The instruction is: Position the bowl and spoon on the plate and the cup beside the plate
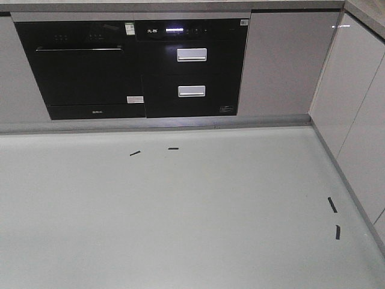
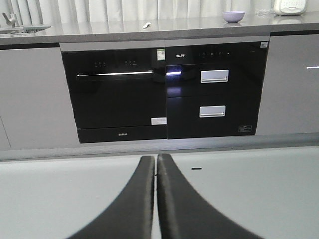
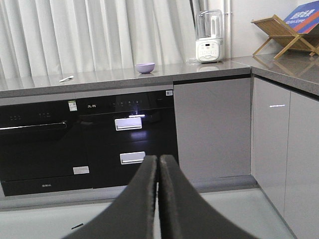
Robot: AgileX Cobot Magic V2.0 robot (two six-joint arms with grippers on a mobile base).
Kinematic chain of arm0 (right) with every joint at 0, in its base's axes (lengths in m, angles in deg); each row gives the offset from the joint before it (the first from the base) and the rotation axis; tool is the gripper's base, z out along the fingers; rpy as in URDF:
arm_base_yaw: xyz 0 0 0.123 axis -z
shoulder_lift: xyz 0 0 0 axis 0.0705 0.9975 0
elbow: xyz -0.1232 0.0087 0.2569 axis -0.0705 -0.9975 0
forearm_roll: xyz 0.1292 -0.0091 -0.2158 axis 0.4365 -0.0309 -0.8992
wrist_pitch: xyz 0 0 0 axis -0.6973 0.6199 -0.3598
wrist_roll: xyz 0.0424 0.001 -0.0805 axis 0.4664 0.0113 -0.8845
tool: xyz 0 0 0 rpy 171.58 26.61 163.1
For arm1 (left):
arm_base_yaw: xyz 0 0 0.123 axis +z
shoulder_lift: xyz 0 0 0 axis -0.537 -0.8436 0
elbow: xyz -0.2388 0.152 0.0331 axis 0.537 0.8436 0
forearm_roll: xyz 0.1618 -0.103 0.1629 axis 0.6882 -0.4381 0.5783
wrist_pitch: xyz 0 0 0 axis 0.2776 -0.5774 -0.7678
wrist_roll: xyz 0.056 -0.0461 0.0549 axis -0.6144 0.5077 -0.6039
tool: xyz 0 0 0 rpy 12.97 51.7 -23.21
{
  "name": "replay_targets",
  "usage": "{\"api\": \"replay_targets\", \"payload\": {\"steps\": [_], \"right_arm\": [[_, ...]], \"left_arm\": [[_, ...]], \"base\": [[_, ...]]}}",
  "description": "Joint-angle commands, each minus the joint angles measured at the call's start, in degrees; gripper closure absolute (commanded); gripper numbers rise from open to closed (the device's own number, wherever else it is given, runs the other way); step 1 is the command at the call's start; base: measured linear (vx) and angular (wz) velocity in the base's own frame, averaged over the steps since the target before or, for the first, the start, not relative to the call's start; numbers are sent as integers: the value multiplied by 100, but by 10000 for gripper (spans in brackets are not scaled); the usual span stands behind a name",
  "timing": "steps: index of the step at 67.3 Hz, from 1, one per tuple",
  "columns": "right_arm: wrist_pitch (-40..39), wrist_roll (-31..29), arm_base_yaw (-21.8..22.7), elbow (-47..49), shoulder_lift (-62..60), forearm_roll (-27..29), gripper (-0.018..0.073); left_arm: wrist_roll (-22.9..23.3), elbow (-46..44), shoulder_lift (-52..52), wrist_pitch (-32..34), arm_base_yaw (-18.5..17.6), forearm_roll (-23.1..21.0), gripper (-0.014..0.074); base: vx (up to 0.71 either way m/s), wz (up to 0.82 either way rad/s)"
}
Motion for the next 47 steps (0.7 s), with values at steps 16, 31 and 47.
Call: {"api": "replay_targets", "payload": {"steps": [16, 31, 47], "right_arm": [[-392, -43, 7, -22, -60, 0, 565], [-392, -43, 7, -22, -60, 0, 565], [-392, -43, 7, -22, -60, 0, 565]], "left_arm": [[61, -45, 78, 424, 3, -4, 603], [61, -45, 78, 424, 3, -4, 603], [61, -45, 78, 424, 3, -4, 603]], "base": [[0, 0], [0, 0], [0, 0]]}}
